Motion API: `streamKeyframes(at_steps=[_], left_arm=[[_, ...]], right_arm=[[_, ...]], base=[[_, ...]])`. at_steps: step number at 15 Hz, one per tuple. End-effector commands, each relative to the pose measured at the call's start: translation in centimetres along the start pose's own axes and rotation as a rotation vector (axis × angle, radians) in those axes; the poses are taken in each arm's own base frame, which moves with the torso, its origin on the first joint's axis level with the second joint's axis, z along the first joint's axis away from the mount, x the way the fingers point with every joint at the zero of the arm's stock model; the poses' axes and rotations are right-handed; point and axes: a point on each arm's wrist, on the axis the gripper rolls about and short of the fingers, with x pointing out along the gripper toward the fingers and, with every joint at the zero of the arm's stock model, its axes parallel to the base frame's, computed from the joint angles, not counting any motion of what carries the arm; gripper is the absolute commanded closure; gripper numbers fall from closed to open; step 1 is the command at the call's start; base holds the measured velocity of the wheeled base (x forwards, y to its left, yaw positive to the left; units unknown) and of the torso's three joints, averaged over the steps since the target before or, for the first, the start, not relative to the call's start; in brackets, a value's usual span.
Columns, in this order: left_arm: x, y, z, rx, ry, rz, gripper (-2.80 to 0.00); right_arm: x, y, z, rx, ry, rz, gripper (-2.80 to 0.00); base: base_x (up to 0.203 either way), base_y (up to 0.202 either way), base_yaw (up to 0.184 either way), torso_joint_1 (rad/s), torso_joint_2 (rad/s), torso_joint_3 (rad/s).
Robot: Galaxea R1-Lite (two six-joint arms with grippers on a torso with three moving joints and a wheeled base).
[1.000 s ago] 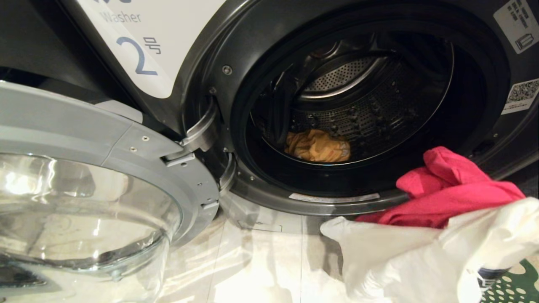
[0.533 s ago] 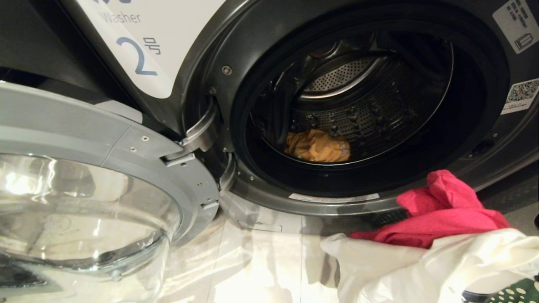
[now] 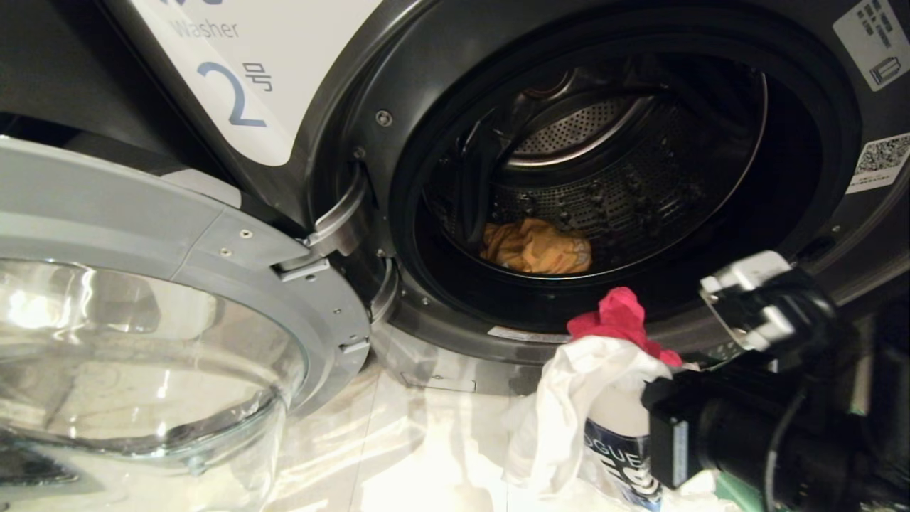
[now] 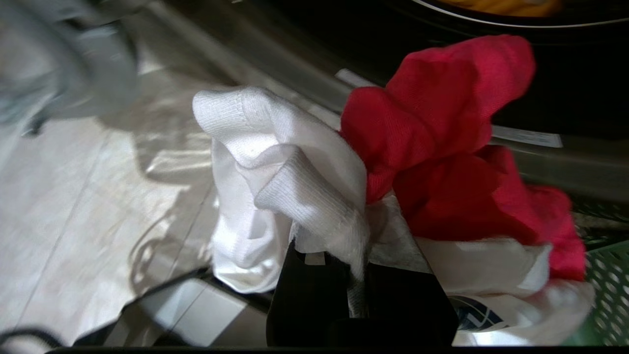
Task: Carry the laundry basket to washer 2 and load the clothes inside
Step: Place the clothes into the washing machine
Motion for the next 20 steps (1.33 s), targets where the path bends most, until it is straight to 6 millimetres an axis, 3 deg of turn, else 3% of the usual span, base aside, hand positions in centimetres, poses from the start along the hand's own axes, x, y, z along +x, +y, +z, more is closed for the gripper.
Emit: streamKeyframes(at_steps=[1,6,9,12,20], left_arm=[[0.0,0.0,0.0,0.0,0.0,0.0,0.0],[0.0,0.0,0.0,0.0,0.001,0.0,0.0],[0.0,0.0,0.0,0.0,0.0,0.0,0.0],[0.0,0.0,0.0,0.0,0.0,0.0,0.0],[0.0,0.0,0.0,0.0,0.0,0.0,0.0]], right_arm=[[5.2,1.2,-1.1,-0.02,0.075,-0.125,0.0],[14.7,-1.5,3.4,0.107,-0.033,-0.37,0.0],[18.5,-3.2,5.6,0.146,-0.113,-0.461,0.0],[20.2,-3.9,8.4,0.143,-0.268,-0.513,0.0],[20.3,-4.1,13.5,0.021,-0.678,-0.488,0.0]], base=[[0.0,0.0,0.0,0.0,0.0,0.0],[0.0,0.0,0.0,0.0,0.0,0.0],[0.0,0.0,0.0,0.0,0.0,0.0],[0.0,0.0,0.0,0.0,0.0,0.0],[0.0,0.0,0.0,0.0,0.0,0.0]])
